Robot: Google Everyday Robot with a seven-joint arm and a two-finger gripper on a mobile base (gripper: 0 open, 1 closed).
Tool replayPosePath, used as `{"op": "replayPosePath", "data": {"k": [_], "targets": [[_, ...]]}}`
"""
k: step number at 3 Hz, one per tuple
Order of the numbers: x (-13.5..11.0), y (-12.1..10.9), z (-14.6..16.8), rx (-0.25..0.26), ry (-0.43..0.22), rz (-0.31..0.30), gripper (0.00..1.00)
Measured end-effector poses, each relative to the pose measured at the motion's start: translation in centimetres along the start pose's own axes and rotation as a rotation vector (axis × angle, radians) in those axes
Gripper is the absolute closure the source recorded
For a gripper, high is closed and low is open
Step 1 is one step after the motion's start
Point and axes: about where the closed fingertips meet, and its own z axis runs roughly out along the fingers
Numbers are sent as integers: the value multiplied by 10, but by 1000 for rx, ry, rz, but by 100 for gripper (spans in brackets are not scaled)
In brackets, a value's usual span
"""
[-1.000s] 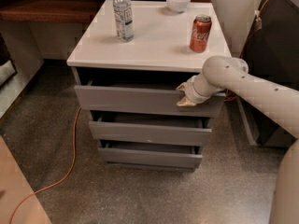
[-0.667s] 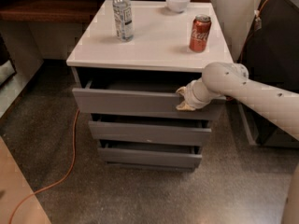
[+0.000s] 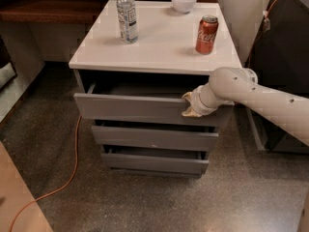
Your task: Place coke can into top drawer
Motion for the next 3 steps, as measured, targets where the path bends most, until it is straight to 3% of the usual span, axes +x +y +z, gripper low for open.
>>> {"op": "replayPosePath", "data": {"k": [3], "targets": [[0, -1, -2, 0, 0, 0, 100]]}}
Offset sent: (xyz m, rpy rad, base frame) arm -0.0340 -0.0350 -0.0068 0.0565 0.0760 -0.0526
